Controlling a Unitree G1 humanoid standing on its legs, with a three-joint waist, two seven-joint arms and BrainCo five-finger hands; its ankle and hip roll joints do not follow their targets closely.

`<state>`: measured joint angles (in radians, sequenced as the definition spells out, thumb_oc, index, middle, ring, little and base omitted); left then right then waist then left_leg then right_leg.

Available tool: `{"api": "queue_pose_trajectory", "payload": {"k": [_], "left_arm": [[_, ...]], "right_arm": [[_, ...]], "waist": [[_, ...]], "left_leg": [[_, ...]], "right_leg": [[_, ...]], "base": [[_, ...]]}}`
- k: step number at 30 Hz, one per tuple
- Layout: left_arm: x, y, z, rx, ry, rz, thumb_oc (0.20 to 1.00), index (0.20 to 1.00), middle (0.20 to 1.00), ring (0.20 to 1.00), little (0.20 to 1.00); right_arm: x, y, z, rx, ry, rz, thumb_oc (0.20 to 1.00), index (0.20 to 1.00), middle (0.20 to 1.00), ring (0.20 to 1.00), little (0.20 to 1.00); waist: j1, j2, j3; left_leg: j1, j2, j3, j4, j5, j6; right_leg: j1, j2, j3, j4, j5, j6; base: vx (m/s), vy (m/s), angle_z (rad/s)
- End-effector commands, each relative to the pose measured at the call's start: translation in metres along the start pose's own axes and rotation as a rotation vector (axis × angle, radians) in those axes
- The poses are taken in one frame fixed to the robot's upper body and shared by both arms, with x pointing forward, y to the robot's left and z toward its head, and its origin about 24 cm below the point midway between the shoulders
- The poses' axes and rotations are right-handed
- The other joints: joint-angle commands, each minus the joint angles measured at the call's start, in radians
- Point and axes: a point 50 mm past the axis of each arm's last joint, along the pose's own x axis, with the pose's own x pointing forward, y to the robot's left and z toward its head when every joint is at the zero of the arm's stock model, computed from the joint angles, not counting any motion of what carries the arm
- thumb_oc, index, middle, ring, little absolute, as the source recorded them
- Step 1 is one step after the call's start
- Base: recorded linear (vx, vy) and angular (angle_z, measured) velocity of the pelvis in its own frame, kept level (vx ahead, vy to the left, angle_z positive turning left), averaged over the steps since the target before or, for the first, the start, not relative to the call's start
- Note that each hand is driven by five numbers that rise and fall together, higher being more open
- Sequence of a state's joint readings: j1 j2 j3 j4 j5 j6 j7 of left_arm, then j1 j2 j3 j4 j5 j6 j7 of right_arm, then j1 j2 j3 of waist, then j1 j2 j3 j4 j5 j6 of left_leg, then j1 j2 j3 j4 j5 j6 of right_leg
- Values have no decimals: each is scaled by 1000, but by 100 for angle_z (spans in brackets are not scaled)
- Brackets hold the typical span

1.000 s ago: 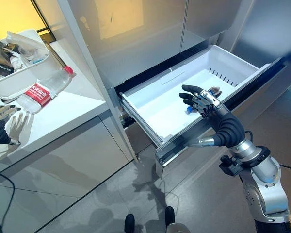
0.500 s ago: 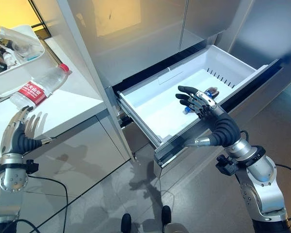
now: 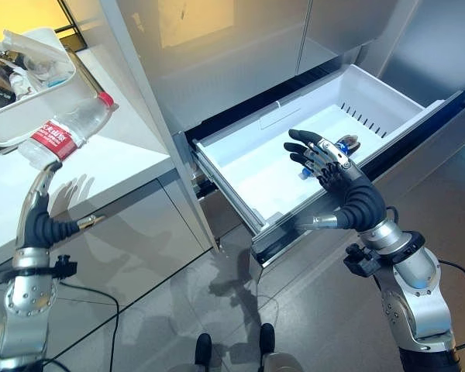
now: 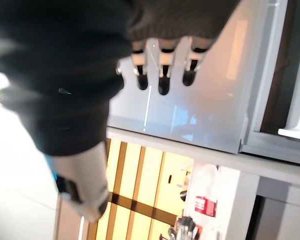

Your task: Take the drinks into the refrigerator

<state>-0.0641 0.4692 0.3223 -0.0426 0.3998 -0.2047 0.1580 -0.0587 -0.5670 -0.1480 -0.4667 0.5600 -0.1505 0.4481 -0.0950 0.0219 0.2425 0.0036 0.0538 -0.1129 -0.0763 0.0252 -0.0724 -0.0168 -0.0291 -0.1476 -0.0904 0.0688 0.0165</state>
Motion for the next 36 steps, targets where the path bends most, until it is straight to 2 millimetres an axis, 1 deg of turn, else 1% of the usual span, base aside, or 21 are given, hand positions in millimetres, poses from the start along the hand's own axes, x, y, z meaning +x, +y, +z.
{"api": "queue_pose_trajectory", "payload": {"k": [1,4,5,7,11,14,20,23,32,34,36], "left_arm": [[30,23,6,42,-54,119,1000,1000,1000,1000,1000],[41,28,4,55,-38,156,1000,1000,1000,1000,1000],[42,28,4,56,-39,157,1000,1000,1000,1000,1000],[52,34,2,88,-25,179,1000,1000,1000,1000,1000],[59,37,-2,121,-5,185,1000,1000,1000,1000,1000],[64,42,-1,177,-7,184,1000,1000,1000,1000,1000],[64,45,-5,226,9,190,1000,1000,1000,1000,1000],[63,50,-7,275,20,198,1000,1000,1000,1000,1000],[62,71,-13,410,43,231,1000,1000,1000,1000,1000],[61,79,-15,462,50,236,1000,1000,1000,1000,1000],[57,85,-21,508,71,236,1000,1000,1000,1000,1000]], "right_arm": [[15,6,25,-38,-164,33,1000,1000,1000,1000,1000],[18,7,24,-26,-164,42,1000,1000,1000,1000,1000],[18,7,24,-26,-165,42,1000,1000,1000,1000,1000],[19,9,23,-17,-159,60,1000,1000,1000,1000,1000],[19,10,22,-6,-153,67,1000,1000,1000,1000,1000],[20,10,22,-8,-147,72,1000,1000,1000,1000,1000],[20,9,22,-7,-139,79,1000,1000,1000,1000,1000],[19,8,21,-7,-133,75,1000,1000,1000,1000,1000],[17,6,20,-8,-119,71,1000,1000,1000,1000,1000],[16,6,20,-6,-117,69,1000,1000,1000,1000,1000],[14,5,20,-7,-110,66,1000,1000,1000,1000,1000]], "waist": [[-27,-26,-23],[-34,-25,-23],[-33,-26,-22],[-39,-24,-23],[-44,-24,-23],[-45,-25,-21],[-42,-30,-20],[-41,-32,-20],[-33,-34,-20],[-32,-33,-20],[-29,-33,-19]], "left_leg": [[47,-16,13,32,-98,41],[52,-15,21,34,-104,43],[52,-15,22,34,-104,44],[58,-13,28,34,-109,44],[62,-11,35,33,-111,42],[63,-9,38,33,-113,42],[62,-7,44,34,-116,42],[65,-5,45,31,-117,41],[67,-1,40,20,-114,37],[66,1,40,19,-115,36],[68,1,40,18,-115,36]], "right_leg": [[-17,-9,-3,212,-223,9],[-20,-8,5,217,-225,11],[-21,-8,5,217,-225,12],[-20,-7,12,217,-227,15],[-18,-6,18,215,-229,16],[-22,-6,23,216,-229,18],[-28,-3,27,218,-233,18],[-26,-1,27,216,-236,19],[-26,5,24,212,-239,16],[-28,5,23,213,-240,17],[-28,5,24,213,-240,17]], "base": [[0,0,0],[19,8,-3],[38,20,-4],[35,22,-3],[28,15,-10],[28,15,-9],[0,0,0],[10,-2,0],[0,0,0],[0,0,0],[0,0,0]]}}
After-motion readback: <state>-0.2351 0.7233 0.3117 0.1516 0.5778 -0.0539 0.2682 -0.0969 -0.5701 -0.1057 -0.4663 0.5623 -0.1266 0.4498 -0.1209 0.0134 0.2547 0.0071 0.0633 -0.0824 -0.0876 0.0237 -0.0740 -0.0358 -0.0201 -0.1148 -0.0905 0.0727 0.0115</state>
